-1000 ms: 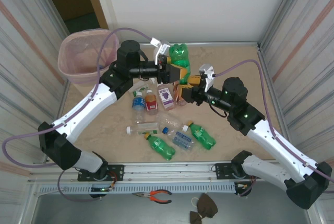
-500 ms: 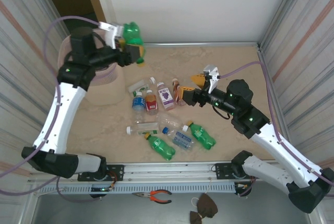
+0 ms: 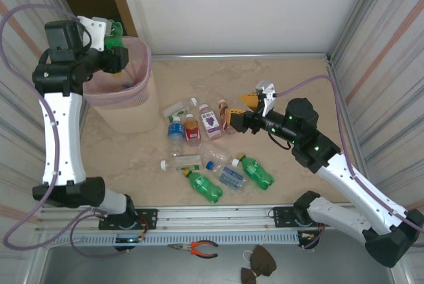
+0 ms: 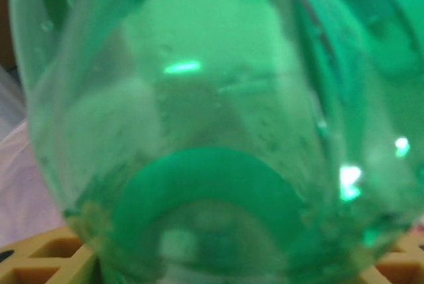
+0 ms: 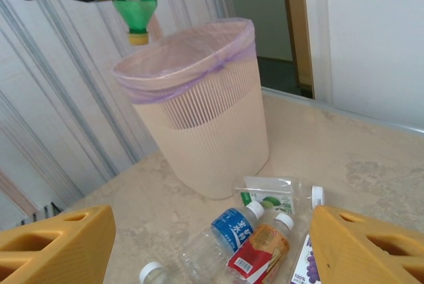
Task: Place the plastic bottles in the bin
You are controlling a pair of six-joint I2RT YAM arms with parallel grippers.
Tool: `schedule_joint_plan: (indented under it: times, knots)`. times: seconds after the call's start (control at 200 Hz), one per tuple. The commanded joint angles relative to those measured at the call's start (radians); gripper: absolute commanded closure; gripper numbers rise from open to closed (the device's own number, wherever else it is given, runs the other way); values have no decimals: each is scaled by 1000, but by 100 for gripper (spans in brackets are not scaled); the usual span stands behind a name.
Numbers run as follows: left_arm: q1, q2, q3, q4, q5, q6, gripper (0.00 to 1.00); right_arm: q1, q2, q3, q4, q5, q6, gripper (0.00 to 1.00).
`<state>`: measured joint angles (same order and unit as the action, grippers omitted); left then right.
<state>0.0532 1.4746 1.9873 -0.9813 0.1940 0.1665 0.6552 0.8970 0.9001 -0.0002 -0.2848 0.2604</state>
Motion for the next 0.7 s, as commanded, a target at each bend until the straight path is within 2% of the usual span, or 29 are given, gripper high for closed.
schedule_joint_plan:
  times: [0.0,0.225,0.441,0.696]
  knots:
    - [19,66,47,-121,-206,82,38,6,-2,32,2,-2,2,24]
    - [83,175,56,-178,-281,93,38,6,-9,27,-6,-3,0,24]
    - [133,272,14,-190,-266,89,38,6,-2,20,2,-12,11,24]
    - [140,393,-11,-198,-222,80,36,7,-7,11,3,-11,14,24]
